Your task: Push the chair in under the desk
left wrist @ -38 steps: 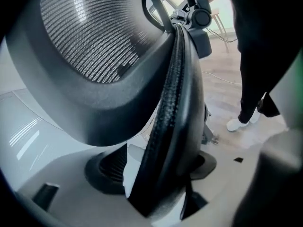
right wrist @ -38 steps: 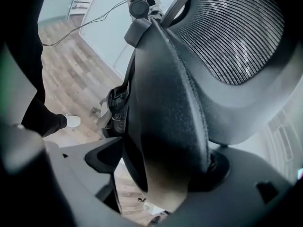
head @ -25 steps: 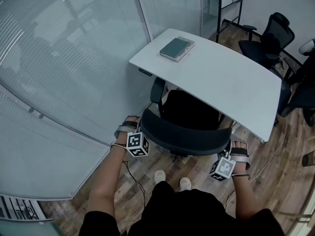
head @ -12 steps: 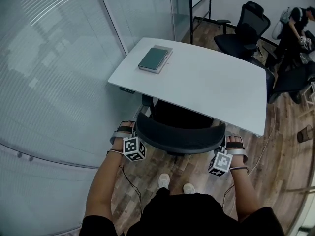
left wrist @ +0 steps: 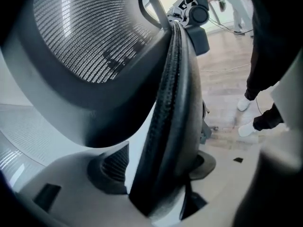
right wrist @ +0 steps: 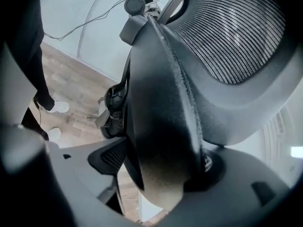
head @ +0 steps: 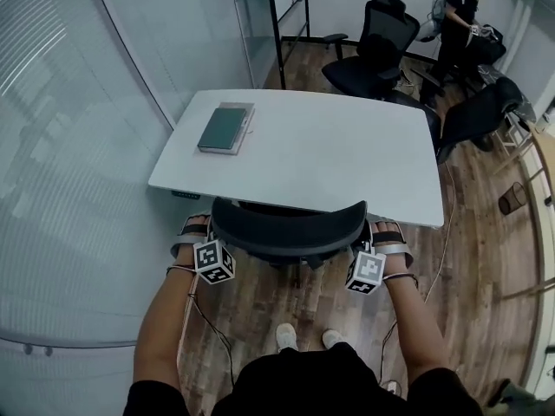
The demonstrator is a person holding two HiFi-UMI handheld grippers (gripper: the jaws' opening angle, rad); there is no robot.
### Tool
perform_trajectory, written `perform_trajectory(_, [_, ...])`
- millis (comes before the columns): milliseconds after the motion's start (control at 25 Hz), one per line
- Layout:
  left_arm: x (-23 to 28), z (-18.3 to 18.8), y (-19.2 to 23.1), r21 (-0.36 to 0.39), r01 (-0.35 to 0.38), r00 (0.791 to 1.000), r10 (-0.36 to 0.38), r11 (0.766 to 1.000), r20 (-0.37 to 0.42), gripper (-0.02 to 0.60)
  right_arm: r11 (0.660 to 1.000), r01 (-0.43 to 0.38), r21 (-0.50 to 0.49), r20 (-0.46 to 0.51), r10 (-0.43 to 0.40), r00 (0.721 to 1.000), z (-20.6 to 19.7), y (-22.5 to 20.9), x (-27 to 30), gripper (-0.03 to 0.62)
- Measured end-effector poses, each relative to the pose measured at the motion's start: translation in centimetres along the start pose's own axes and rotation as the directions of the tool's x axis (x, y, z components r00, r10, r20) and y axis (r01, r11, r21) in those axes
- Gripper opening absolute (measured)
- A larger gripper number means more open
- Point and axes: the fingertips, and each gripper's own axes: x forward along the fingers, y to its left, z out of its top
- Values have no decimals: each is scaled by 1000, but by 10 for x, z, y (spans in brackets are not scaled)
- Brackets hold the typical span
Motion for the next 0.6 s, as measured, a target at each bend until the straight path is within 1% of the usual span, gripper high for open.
perform_trajectory(160, [24,-5,18,54,15,1000,-15,998,-5,312,1000,9,20,-23,-8,1000,2,-12,18,368])
perform_trajectory(280, [44,-6,31,74,20,1000,-20,997,3,304,1000,8,23,-38,-7,999,0,-20,32,362])
perform_trajectory(320, [48,-6,34,78,20,1000,-20,997,5,304,1000,9,26,-41,-8,999,1,-21,34,339])
perform_trajectory(360, [52,-7,37,83,22,1000,-23,996,7,304,999,13,31,-45,-12,999,3,-22,35,334])
perform_trajectory(480, [62,-14,50,103,34,999,-35,994,13,305,998,29,59,-60,-25,998,12,-25,37,342])
perform_trajectory(600, [73,-24,59,118,59,998,-61,991,19,305,995,12,99,-70,-6,998,23,-22,44,344])
